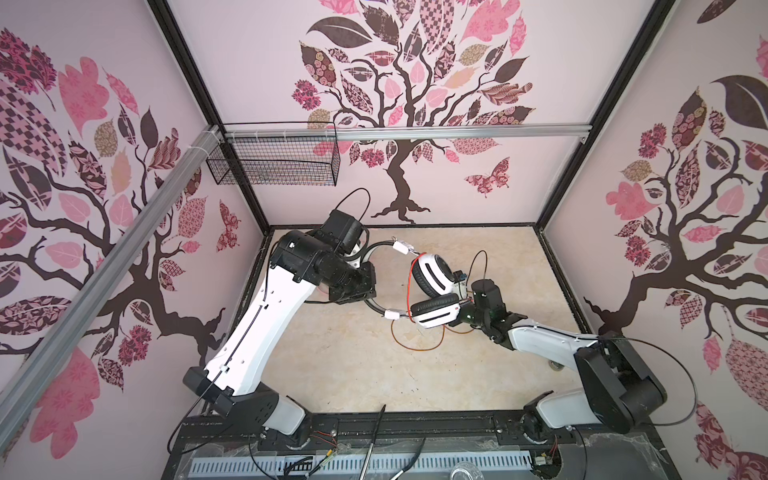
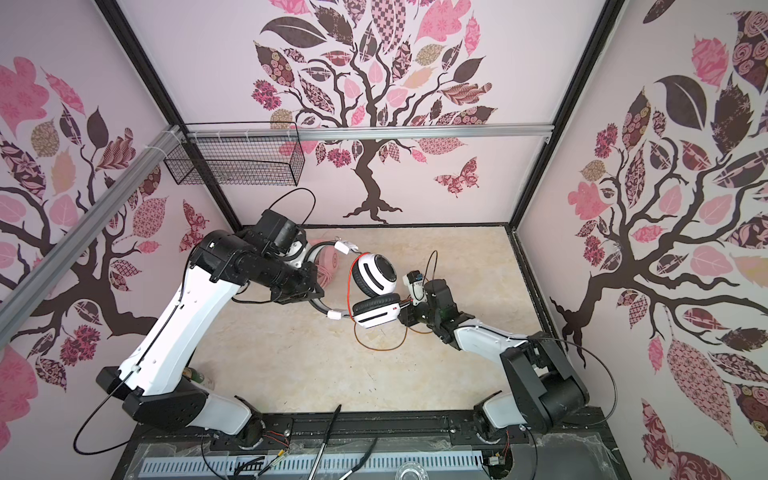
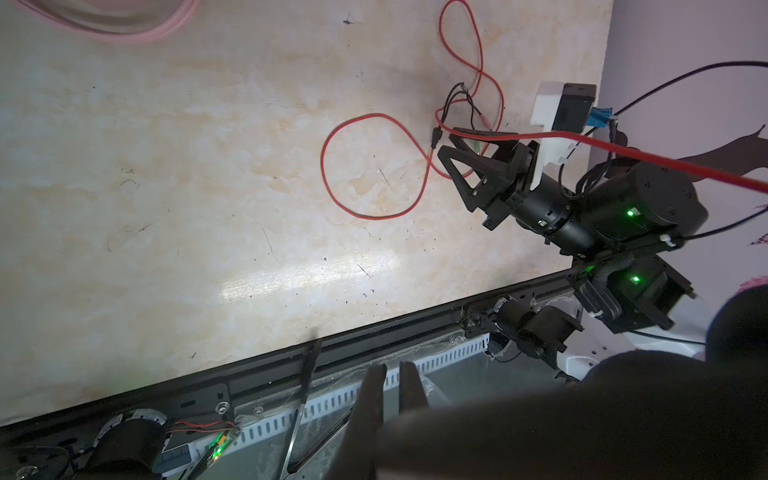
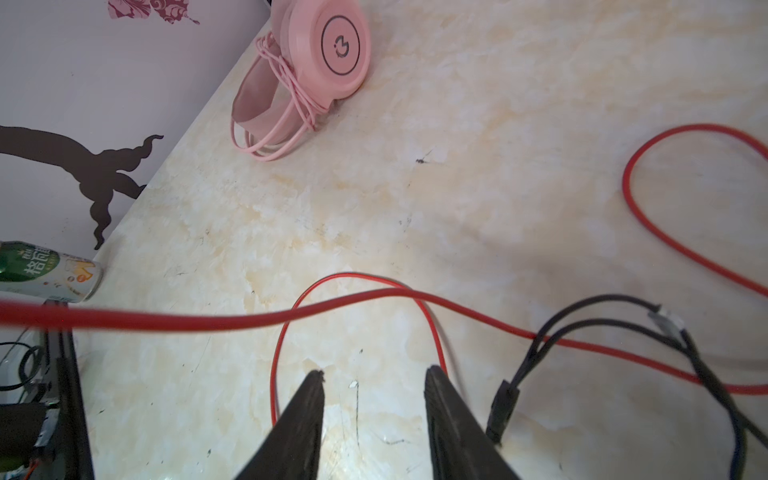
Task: Wrap the headphones
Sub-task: 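Grasp the red cable again with the right gripper and draw it around the headset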
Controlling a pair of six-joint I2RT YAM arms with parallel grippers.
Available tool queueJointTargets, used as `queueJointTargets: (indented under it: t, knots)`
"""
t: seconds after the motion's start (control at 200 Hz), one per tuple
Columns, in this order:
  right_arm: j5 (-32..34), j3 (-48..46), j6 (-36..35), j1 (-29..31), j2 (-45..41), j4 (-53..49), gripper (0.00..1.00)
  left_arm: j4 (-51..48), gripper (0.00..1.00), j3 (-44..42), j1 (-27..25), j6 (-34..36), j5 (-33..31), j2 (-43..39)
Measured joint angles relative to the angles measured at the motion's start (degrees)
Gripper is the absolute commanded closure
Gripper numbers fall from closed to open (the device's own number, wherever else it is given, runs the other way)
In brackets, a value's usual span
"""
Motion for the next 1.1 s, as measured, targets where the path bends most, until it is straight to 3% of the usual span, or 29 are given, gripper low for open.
queueJointTargets:
  t: [0.21, 0.355, 0.89, 1.01, 1.1]
  knots:
    - [3.7, 0.3, -2.6, 0.0, 1.2, 4.3, 0.57, -0.7, 1.00, 2.2, 0.1, 0.0, 0.5, 1.4]
    - [6.0, -0.4, -5.6, 0.0, 1.2, 9.2, 0.49, -1.0, 1.00, 2.2, 0.1, 0.0, 0.7, 1.9]
    - [4.7, -3.7, -14.4, 0.5, 9.0, 21.2, 0.49, -2.3, 1.00, 7.5, 0.8, 0.1, 2.2, 4.2]
    - [5.7, -2.6, -14.6, 0.7, 11.7, 22.2, 0.55, -2.5, 1.00, 8.3, 0.8, 0.1, 2.3, 4.7]
    - [5.6, -2.2, -14.3, 0.7, 12.3, 23.0, 0.73, -2.6, 1.00, 8.6, 0.9, 0.1, 2.3, 4.8]
